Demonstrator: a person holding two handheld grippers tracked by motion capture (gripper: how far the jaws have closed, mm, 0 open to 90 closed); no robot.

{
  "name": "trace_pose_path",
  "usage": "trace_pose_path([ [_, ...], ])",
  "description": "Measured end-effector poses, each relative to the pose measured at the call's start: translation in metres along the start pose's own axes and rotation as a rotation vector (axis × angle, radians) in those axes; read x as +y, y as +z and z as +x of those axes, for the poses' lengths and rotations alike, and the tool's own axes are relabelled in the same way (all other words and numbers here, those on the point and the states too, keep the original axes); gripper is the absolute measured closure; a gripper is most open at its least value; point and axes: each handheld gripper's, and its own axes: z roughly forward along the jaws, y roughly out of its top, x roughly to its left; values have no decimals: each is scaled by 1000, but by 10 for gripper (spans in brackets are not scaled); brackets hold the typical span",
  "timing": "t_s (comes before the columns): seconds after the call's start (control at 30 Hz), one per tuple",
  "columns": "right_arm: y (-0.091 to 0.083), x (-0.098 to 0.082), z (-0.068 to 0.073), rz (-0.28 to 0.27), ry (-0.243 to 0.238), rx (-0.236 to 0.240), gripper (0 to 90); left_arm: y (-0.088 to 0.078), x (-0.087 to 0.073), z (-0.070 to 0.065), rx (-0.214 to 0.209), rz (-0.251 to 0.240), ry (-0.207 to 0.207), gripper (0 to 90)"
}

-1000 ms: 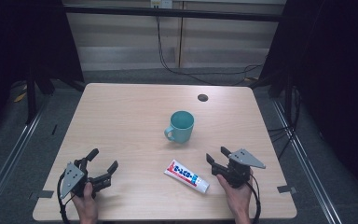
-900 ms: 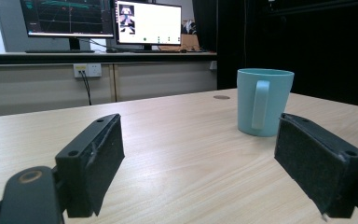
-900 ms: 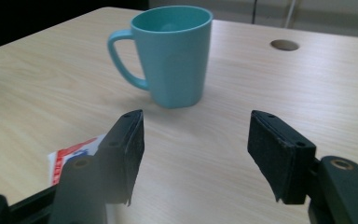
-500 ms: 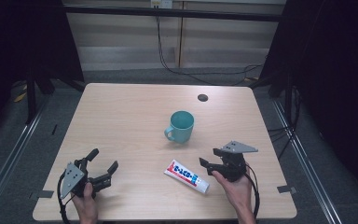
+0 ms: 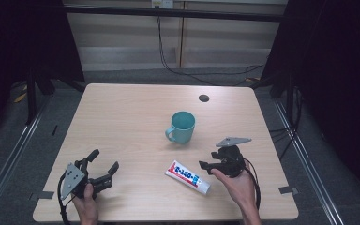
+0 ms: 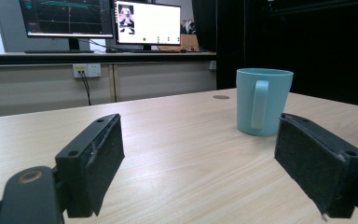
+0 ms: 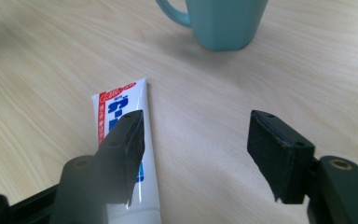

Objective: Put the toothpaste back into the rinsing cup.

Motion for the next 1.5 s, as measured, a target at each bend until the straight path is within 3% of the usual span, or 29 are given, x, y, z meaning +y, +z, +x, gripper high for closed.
trace_pose_path([
  [0.27, 2, 10, 2, 75, -21, 53, 359, 0, 0, 0, 0, 0, -1, 155],
  [0.53, 8, 16, 6, 157, -29, 73, 329, 0, 0, 0, -1, 1, -1, 155],
  [0.7, 13, 24, 10, 215, -50, 60, 346, 0, 0, 0, -1, 1, -1, 155],
  [1.13, 27, 37, 19, 278, -91, 97, 298, 0, 0, 0, 0, 2, 2, 155],
  [1.23, 30, 39, 23, 299, -104, 107, 318, 0, 0, 0, 3, 1, 4, 155],
  [1.33, 32, 40, 24, 313, -77, 104, 324, 0, 0, 0, 0, 0, 1, 155],
  [1.5, 38, 42, 26, 340, -92, 107, 355, 0, 0, 0, 3, 1, 4, 155],
])
